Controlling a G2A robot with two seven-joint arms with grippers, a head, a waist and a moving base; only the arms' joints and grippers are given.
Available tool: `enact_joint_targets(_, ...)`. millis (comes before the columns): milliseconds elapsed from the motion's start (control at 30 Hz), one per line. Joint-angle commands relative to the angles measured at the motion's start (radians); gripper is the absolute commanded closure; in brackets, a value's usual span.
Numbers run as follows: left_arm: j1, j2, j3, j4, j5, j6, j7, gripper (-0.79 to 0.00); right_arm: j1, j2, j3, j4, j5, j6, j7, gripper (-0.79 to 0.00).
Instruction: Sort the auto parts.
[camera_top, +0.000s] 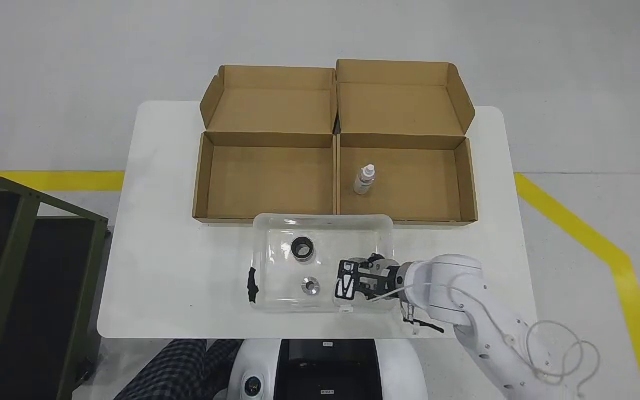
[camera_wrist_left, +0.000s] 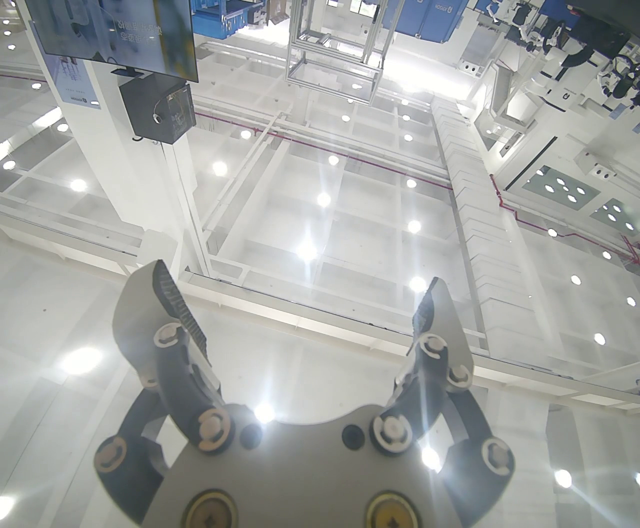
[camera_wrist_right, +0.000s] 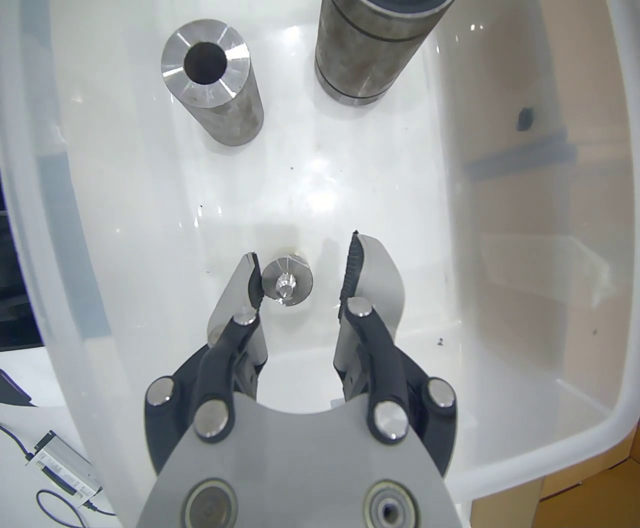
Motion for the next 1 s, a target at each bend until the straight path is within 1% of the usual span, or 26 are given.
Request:
enact_joint_targets(0,0.0,0.0,0.0,0.0,0.0,0.0,0.0,-0.785,0.003,0.001,-0.005,0.001,0.002,-0.001,0.002,-0.034)
enact_joint_targets(33,0.0,0.0,0.0,0.0,0.0,0.0,0.0,-0.785,0.004,0.001,-0.007,0.0,0.003,-0.002,0.003,0.0)
enact_joint_targets(233,0.0,0.0,0.0,0.0,0.0,0.0,0.0,-0.785,-0.005,0.007,-0.005,-0.037,0.004,-0.005,-0.005,0.0)
enact_joint_targets(467,0.0,0.0,0.0,0.0,0.0,0.0,0.0,-0.785,-0.039,0.018,0.038,-0.102,0.02,0.0,-0.078,0.0)
enact_joint_targets(633,0.0,0.0,0.0,0.0,0.0,0.0,0.0,-0.785,-0.054,0.024,0.078,-0.124,0.048,0.008,-0.177,0.0)
enact_joint_targets(800,0.0,0.0,0.0,0.0,0.0,0.0,0.0,-0.785,-0.061,0.027,0.116,-0.134,0.085,0.004,-0.316,0.0)
enact_joint_targets(967,0.0,0.0,0.0,0.0,0.0,0.0,0.0,-0.785,-0.066,0.03,0.145,-0.141,0.087,-0.008,-0.453,0.0)
